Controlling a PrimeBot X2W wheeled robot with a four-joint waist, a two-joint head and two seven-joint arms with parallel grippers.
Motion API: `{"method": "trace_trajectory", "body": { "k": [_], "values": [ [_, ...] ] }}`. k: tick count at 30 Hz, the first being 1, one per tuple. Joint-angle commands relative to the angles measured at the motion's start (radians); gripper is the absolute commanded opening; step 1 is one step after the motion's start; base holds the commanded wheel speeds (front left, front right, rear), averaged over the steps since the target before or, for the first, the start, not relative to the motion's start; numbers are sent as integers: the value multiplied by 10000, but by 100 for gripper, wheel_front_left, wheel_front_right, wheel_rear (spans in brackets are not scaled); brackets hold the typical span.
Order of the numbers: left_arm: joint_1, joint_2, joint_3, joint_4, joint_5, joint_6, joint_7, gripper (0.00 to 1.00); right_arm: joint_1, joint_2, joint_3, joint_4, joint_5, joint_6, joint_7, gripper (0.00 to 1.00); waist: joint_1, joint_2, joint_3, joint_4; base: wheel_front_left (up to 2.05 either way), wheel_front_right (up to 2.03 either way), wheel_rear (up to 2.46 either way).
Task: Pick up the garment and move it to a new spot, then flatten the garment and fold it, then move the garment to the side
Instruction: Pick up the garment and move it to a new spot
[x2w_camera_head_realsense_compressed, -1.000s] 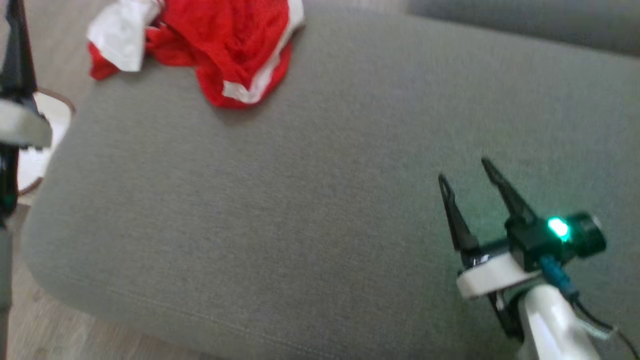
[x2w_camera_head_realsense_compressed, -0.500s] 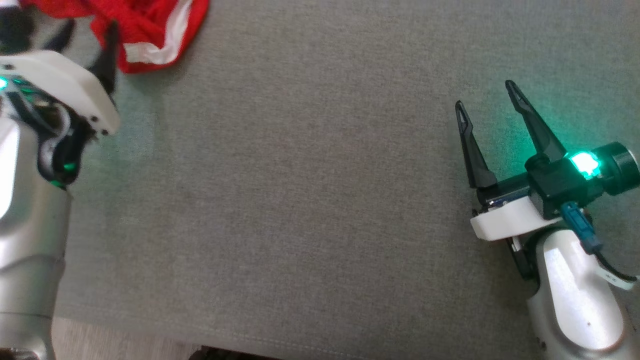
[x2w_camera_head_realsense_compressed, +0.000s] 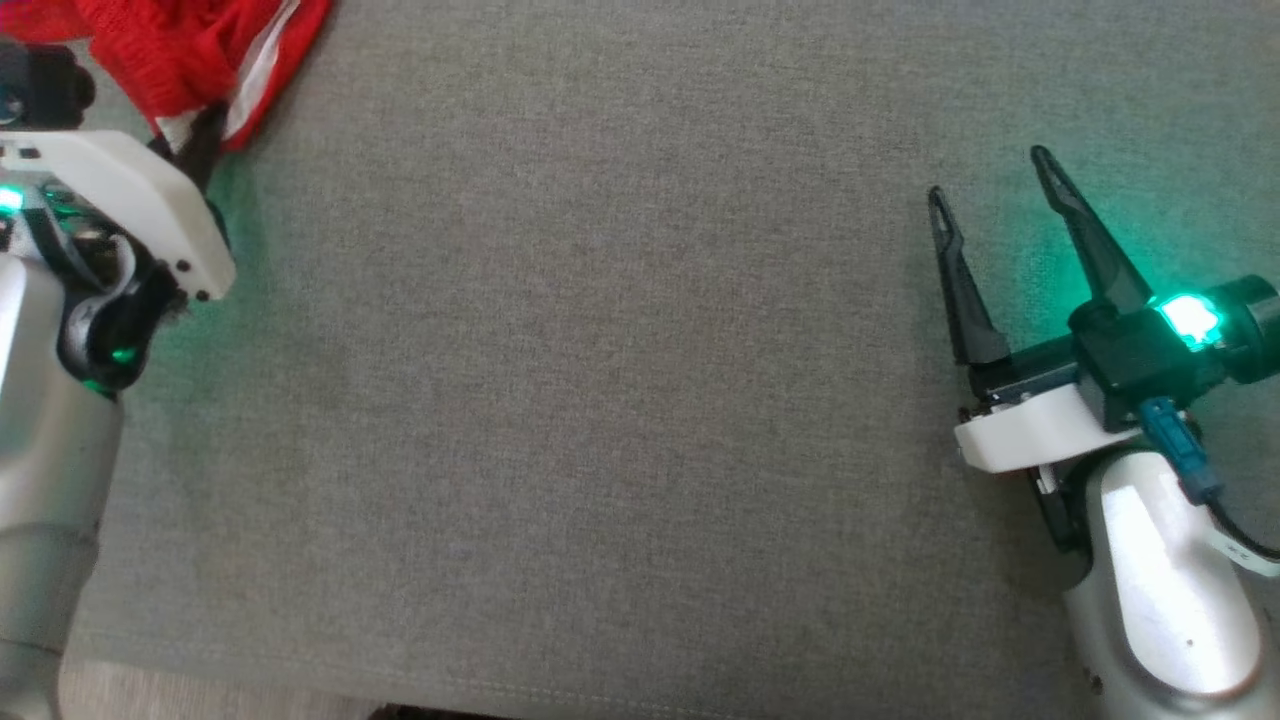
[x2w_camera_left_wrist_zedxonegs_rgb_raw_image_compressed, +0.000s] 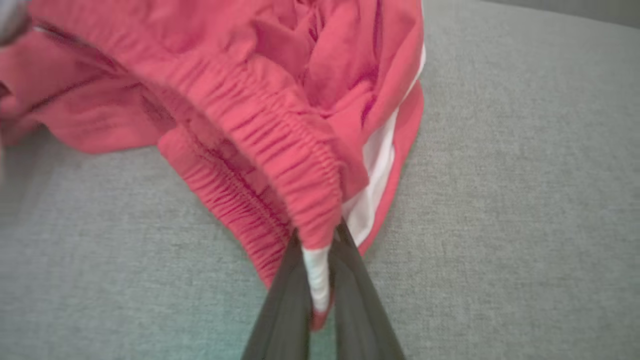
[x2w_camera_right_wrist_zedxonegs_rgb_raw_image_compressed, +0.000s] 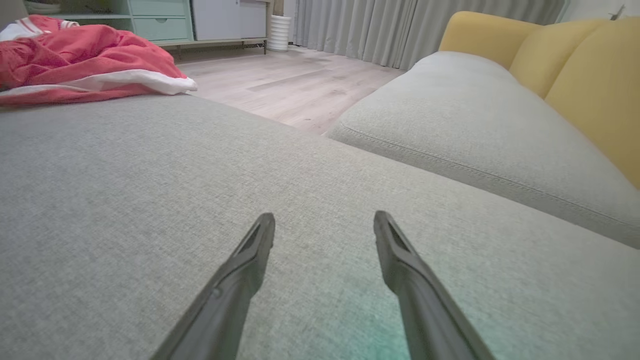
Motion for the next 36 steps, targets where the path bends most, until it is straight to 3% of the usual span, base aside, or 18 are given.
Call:
{"method": "trace_trajectory", "body": {
  "k": [1,9,16,23,30,36],
  "values": [
    [-442,807,382,-243,108,19,-300,0,-32,84,181,-268,27,-7,-110,100,0,0,-131,-12,0,0,0],
    [-1000,1407,220,-511,572,18,-1608,0,93,245,57,267,202,-7,-470,100,0,0,-1182,-60,0,0,0],
    [-1239,1827,-203,-1007,705,18,-1548,0,442,346,76,939,503,-7,-803,100,0,0,-2484,-318,0,0,0],
    [-1513,2135,-1202,-2049,643,18,-1105,0,1076,366,110,1518,1238,-7,-1079,100,0,0,-4201,-1018,0,0,0],
    [-1970,1777,-2621,-3229,91,18,-610,0,1728,367,41,1737,1726,-7,-1191,100,0,0,-5439,-2060,0,0,0],
    [-2492,770,-3630,-4169,-750,18,-492,0,2057,368,-212,1683,1868,-7,-1230,100,0,0,-5704,-2814,0,0,0]
  ]
}}
